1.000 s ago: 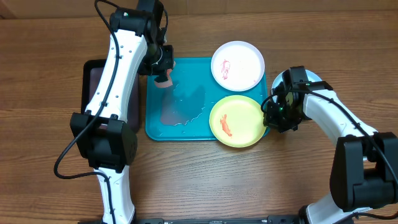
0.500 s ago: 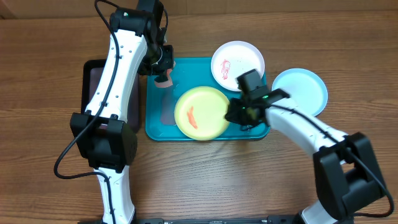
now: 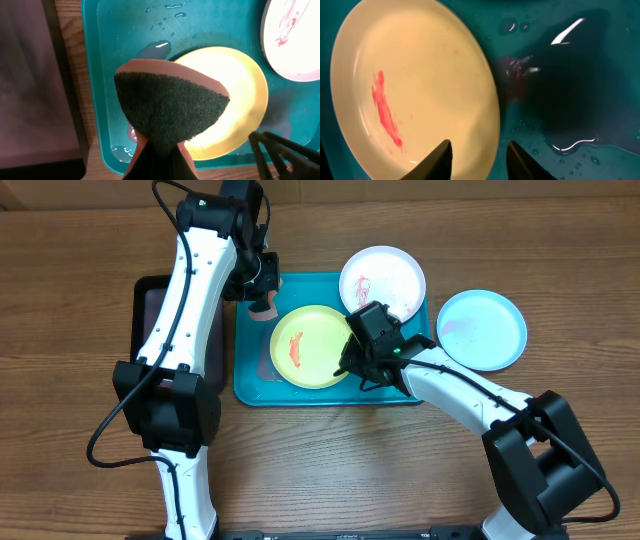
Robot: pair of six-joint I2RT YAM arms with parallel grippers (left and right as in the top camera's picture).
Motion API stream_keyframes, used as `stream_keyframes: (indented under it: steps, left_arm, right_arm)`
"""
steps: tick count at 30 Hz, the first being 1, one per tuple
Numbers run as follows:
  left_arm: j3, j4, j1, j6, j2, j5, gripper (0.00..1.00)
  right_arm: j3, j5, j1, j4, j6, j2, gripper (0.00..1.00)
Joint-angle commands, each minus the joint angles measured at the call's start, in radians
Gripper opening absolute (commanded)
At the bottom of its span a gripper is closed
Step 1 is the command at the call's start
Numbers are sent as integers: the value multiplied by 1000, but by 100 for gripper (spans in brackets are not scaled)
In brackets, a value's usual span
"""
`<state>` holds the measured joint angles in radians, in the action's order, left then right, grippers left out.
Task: Clean dirty plates on tray and stack at the side
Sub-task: 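Lower the sponge in the left gripper onto the yellow plate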
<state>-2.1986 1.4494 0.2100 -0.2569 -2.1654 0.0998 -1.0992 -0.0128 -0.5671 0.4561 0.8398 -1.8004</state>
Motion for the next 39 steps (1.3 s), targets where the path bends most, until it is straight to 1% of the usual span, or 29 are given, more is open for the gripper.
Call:
stream_keyframes:
  steps: [1,8,14,16,18,24,28,33,35,39]
  left_arm:
    - [4,-2,7,-13,21,-4,4]
    - [4,-13,8,-13,21,-3,4]
    - [5,-12,8,-13,21,-3,4]
    - [5,-12,8,-14,21,-3,4]
    - [5,-12,8,-14,21,-3,4]
    - [11,-15,8,-21,16,-3,4]
    - [37,-16,8,-21,10,-3,4]
    - [109,-41,8,-21,10,-3,4]
    - [142,-64,8,-21,10,-3,4]
    - [229,-132,20,-20,10,2,4]
  right_arm:
    - [-11,-55,29,-1,-154,-3,41]
    - [-68,-129,122,27,-348,-47,42]
    - [-151,-192,134,50,-480,-137,42]
    - [-153,-192,132,47,-482,-155,42]
    - [-153,-195,132,43,-481,-157,39]
    - [-153,-203,132,6,-465,-169,27]
    - [-153,-207,131,-17,-418,-190,19]
    - [-153,-206,129,-21,-341,-198,4]
    - [-153,-206,129,-19,-314,-198,4]
    - [-153,-208,129,-16,-312,-198,4]
